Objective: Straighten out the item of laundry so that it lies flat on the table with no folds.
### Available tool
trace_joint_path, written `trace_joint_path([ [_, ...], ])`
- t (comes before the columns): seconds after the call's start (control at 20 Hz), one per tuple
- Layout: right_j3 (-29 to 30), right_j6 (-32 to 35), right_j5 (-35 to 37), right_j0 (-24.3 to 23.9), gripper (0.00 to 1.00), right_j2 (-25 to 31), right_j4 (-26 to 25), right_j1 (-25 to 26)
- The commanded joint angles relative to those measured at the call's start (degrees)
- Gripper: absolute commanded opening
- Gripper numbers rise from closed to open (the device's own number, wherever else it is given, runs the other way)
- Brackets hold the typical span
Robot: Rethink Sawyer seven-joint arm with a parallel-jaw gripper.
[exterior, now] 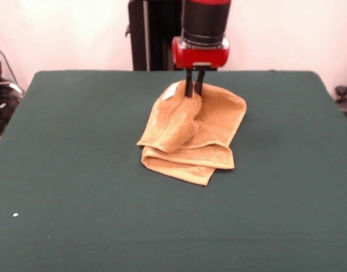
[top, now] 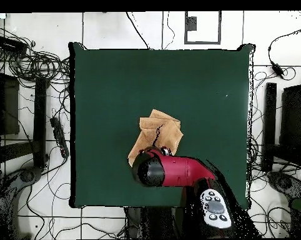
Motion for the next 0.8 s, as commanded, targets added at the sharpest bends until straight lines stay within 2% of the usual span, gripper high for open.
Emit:
trace_joint_path([
  [0.05,3.41,2.08,10.95,0.12,0.00,4.56,-0.32,-4.95],
  [0.55,5.47,0.80,17.70,-0.34,0.00,4.64,0.01,-11.40],
  [0.8,5.22,-0.49,23.50,-0.56,0.00,4.74,0.65,-14.71],
])
